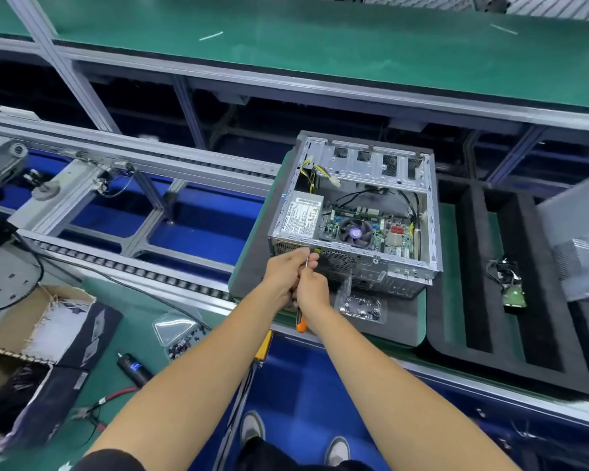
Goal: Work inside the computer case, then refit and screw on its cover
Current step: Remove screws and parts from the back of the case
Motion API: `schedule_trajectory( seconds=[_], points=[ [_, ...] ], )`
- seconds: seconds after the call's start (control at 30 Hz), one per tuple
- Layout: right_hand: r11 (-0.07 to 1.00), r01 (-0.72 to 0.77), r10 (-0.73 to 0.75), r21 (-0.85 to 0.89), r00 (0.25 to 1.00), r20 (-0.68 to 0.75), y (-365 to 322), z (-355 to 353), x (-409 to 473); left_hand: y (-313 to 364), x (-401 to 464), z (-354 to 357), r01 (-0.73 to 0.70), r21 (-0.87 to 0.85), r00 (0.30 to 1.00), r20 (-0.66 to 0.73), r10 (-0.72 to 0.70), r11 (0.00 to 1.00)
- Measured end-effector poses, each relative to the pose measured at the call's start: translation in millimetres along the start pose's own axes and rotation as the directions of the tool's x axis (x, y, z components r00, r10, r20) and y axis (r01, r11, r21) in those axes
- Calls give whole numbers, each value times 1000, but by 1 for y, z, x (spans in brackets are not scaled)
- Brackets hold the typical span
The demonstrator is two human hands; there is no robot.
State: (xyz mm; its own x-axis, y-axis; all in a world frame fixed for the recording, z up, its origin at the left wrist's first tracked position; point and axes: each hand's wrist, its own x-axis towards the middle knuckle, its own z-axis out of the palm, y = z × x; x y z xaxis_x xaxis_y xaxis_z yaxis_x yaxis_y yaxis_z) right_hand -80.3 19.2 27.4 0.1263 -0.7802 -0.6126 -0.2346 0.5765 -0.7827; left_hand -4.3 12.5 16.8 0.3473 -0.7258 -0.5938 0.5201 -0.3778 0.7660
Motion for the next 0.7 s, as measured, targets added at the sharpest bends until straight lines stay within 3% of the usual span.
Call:
schedule_trajectory(
  seconds=[0.23, 0.7],
  points=[
    [1000, -2, 2, 15, 999, -34, -1, 7, 3, 8, 4, -5, 4, 112, 1000, 12, -5, 994],
    [998, -12, 15, 55, 999, -43, -3, 10, 3, 13, 6, -6, 6, 121, 998, 54, -13, 993]
  ],
)
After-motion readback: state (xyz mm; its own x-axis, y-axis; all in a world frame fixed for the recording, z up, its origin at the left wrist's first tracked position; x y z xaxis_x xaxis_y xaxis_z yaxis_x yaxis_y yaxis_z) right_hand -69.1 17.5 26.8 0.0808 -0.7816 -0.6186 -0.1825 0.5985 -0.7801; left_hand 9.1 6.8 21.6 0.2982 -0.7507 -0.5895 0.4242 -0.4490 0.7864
